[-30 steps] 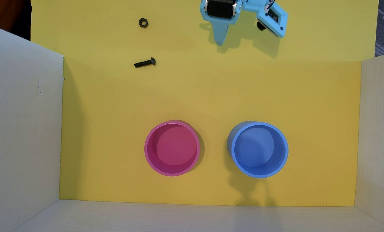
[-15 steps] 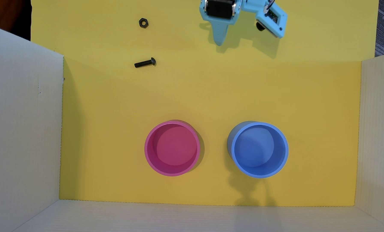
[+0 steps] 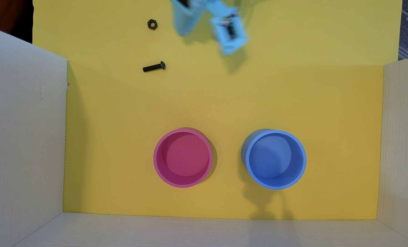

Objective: Pick up the bolt and place it in the pink box

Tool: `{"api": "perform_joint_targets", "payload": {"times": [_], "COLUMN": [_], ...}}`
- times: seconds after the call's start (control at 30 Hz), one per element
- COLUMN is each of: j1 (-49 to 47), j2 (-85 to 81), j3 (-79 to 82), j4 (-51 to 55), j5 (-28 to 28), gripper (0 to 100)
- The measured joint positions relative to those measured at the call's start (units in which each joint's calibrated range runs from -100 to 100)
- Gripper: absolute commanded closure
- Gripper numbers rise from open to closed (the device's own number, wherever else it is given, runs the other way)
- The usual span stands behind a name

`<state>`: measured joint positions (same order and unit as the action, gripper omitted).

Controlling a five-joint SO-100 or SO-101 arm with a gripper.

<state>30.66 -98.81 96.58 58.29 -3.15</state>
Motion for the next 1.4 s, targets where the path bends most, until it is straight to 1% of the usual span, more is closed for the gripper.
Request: {"api": "perform_joint_targets", "payload": {"times": [0.1,0.2,0.33,0.43,0.5,0.73,0.9,1.0,1.2,1.4], "j1": [5.5,7.9,8.0,7.7,5.4,2.8,2.7,2.7,2.7,2.6], "j2": [0.2,0.2,0.2,0.2,0.2,5.6,17.7,27.5,47.4,61.1], "j3": [0.8,0.9,0.7,-1.0,-2.2,-8.2,-16.2,-22.4,-32.1,-39.7], "j4": [-2.6,-4.5,-8.2,-8.7,-8.1,-2.1,-1.7,-1.7,-1.7,-2.1], "j5": [1.6,6.6,9.0,10.1,11.4,12.8,13.8,13.8,16.0,17.6], "gripper": [98,98,96,88,86,88,88,88,88,88]}}
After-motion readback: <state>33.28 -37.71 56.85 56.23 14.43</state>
